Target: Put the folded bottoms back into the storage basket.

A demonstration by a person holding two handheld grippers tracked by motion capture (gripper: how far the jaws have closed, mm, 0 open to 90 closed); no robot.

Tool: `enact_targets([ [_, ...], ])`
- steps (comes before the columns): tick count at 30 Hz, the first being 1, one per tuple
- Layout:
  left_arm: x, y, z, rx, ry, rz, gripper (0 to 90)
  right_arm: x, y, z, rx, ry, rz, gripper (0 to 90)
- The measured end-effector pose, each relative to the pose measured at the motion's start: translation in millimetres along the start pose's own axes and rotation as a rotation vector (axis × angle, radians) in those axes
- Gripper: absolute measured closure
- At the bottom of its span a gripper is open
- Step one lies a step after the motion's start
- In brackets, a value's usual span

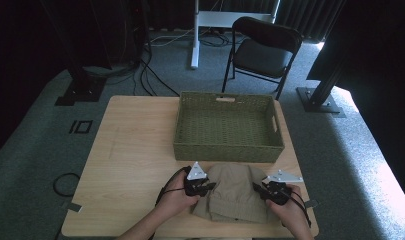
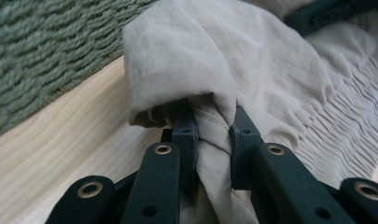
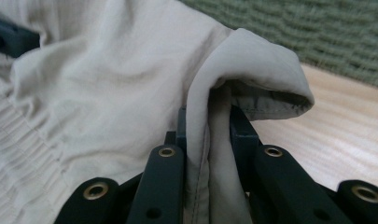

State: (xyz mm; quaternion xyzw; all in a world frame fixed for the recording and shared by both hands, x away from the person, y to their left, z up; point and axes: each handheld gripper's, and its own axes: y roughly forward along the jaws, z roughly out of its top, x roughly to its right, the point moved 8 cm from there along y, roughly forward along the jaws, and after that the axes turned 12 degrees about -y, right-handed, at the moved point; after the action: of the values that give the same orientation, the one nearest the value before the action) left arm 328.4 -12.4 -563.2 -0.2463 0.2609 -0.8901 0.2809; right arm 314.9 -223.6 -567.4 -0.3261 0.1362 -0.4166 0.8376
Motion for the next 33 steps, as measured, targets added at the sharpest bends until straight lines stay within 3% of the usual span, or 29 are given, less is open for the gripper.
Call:
enact_targets([
  [12, 3.5, -21.8, 24.8, 0.055, -0.011, -0.026, 79.1, 2.2, -23.1, 33.0, 0.084, -0.012, -0.008, 79.0],
  [23, 2.8, -46.2, 68.7, 0.111, 0.008, -0.053, 79.2, 11.8, -46.9, 75.2, 0.175, -0.037, -0.021, 79.0],
  [33, -0.6, -59.0, 100.2, 0.140, 0.026, -0.053, 79.2, 23.0, -57.7, 110.5, 0.224, -0.049, -0.035, 79.0],
])
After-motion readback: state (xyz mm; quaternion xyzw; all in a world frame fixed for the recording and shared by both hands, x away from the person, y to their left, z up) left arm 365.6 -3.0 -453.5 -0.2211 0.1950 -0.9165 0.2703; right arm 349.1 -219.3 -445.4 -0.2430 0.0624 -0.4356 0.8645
